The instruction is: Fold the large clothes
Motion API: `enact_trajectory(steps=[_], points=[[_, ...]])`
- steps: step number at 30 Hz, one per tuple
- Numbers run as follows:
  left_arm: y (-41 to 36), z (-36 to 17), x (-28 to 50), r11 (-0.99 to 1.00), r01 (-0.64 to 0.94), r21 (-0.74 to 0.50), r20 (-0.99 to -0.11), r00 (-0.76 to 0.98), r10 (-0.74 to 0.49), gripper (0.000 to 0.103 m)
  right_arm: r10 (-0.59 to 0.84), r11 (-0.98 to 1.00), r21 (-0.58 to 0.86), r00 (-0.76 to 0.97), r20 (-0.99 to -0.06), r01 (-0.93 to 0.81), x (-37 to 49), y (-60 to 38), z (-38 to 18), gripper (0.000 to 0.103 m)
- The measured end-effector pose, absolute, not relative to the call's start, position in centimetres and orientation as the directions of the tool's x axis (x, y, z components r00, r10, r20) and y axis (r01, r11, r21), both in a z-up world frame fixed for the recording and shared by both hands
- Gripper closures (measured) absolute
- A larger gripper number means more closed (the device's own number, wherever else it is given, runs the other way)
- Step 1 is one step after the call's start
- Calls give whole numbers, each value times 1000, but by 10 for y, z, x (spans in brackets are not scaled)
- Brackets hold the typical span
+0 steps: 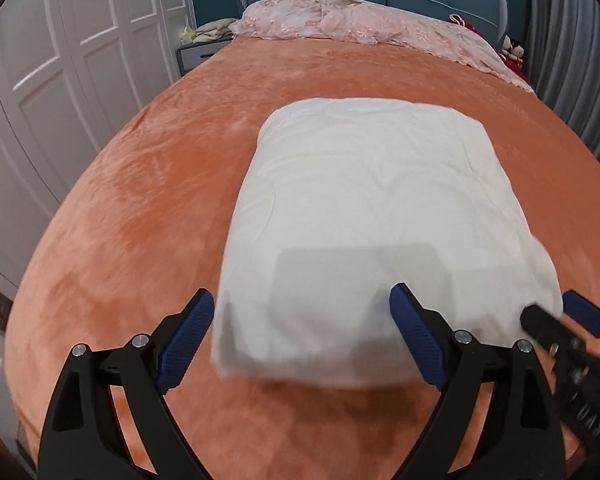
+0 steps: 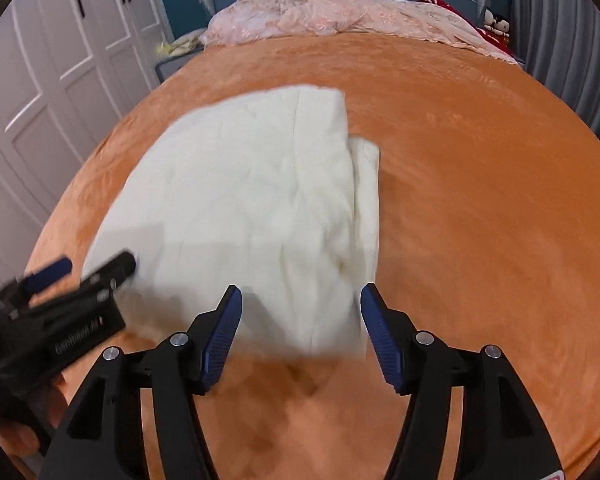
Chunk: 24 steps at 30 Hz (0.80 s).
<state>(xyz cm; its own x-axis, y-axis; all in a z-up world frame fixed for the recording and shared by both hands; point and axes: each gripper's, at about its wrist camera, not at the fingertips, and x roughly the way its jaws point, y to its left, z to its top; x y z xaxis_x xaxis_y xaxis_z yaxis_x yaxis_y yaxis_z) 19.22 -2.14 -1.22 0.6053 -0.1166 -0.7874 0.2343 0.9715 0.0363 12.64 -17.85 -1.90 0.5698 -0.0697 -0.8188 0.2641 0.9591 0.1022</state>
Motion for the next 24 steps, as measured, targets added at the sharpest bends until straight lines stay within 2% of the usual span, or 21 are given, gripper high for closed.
enact_trajectory(steps=[3, 7, 13, 24], points=[[-21, -8, 169, 967, 246, 64, -795, 599, -100, 16, -77, 961, 87, 552, -830, 264, 101, -168, -21, 42], [-17, -3, 141, 965, 253, 69, -795, 599, -100, 16, -88, 959, 82, 562, -822, 270, 70, -158, -21, 34], [-8, -4, 101, 967, 248, 65, -800, 592, -98, 16, -112, 955, 80, 594, -796, 286, 34, -156, -15, 29], [7, -11, 59, 971, 228, 73, -809, 583, -76, 16, -123, 959, 64, 610, -783, 275, 1, -149, -11, 27]])
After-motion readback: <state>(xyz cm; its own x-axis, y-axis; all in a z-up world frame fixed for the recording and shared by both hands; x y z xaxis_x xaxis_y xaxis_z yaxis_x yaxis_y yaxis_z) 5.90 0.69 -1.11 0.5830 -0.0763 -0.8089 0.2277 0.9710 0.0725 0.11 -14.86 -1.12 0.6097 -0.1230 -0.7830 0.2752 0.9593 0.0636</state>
